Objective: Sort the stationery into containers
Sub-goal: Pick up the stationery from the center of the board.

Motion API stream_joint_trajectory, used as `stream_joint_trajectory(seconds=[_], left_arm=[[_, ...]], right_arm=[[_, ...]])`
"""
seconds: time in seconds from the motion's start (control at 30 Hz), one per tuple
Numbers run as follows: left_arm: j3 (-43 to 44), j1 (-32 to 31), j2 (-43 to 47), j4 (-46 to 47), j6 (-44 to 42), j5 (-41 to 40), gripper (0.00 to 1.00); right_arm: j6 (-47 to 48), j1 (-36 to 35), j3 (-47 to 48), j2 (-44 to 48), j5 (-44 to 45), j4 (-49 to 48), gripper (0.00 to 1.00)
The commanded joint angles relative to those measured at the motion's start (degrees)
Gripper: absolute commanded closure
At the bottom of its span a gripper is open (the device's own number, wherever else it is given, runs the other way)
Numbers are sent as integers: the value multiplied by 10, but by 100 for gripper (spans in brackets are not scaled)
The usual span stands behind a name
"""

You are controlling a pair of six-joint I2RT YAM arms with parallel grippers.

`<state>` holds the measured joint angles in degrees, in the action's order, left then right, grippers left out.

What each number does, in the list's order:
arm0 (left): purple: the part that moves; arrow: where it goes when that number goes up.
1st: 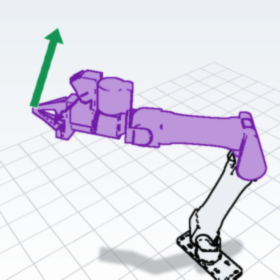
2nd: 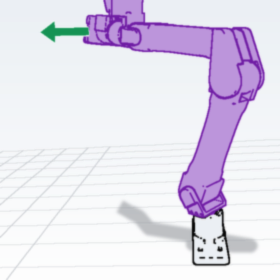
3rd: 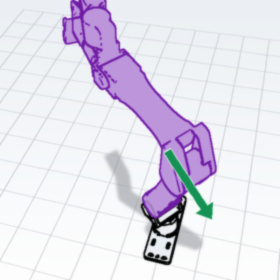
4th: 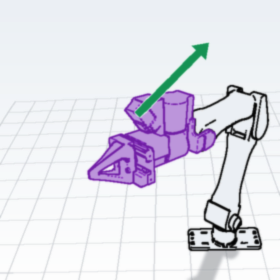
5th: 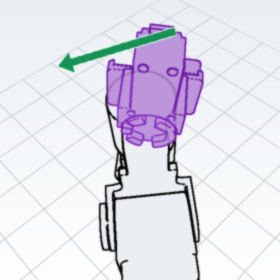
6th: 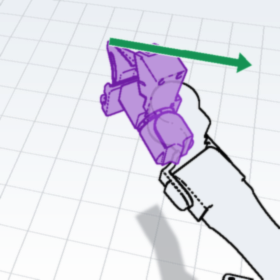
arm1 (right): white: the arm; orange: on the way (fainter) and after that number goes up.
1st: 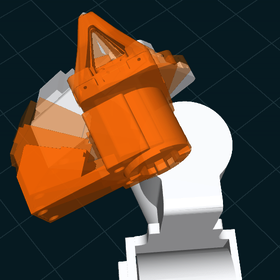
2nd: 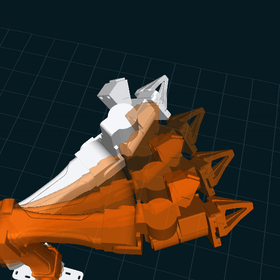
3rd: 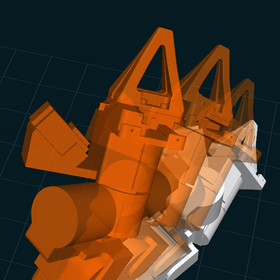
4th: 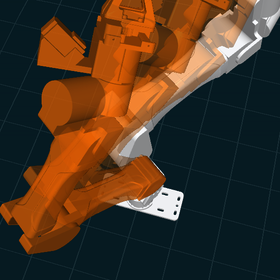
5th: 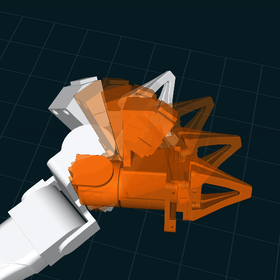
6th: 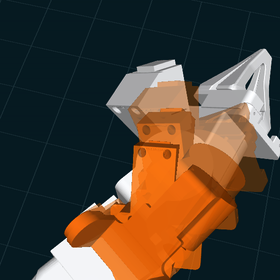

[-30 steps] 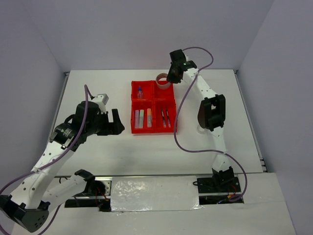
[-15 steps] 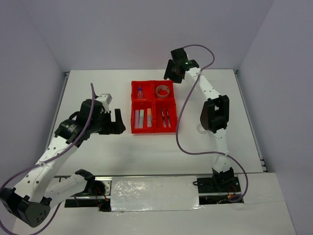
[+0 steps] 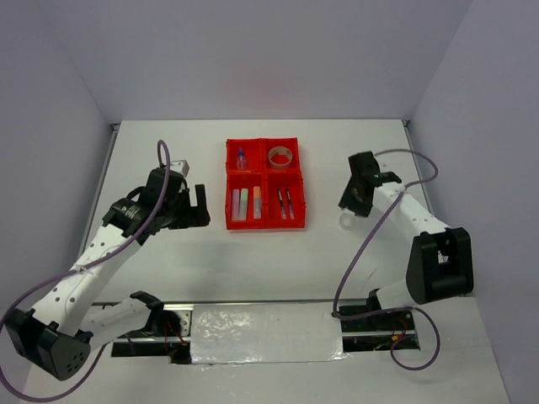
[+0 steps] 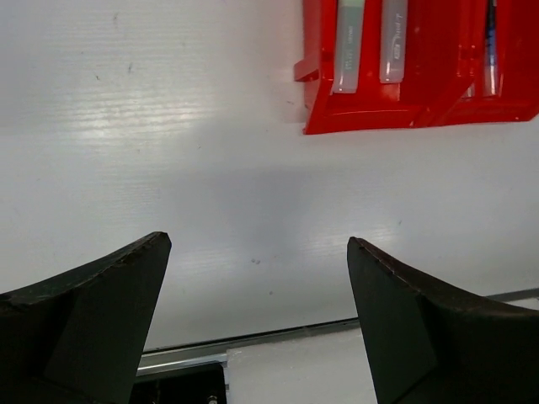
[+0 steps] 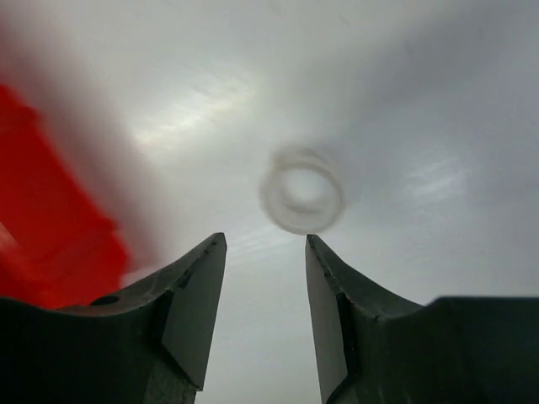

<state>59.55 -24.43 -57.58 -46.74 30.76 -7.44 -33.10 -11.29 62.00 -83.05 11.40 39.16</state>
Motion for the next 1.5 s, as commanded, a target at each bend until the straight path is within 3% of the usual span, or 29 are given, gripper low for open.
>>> stream_joint_trajectory(seconds=[0.0,0.23,0.5,0.93,1.03,1.23,1.47], left_arm=[[8,3,-18,4,18,-21,1],[10,3,-30,38,23,22,1],[4,3,-17,39,19,41,1],[-33,3,38,18,26,31,1],[-40,3,39,24,32,37,1],[-48,3,36,39,40,48,1],[-43,3,28,43,39,48,1]], right_arm=[[-23,33,-102,34,-1,-19,50],[-7,67,-189,66,-26,-74,56],[-6,72,-168,74,-25,-101,56],[4,88,-144,-8,-29,-125,57],[3,88,-150,-28,-43,-145,62],[-5,87,-166,-46,-43,-163,82],[3,80,-118,34,-46,-127,100]])
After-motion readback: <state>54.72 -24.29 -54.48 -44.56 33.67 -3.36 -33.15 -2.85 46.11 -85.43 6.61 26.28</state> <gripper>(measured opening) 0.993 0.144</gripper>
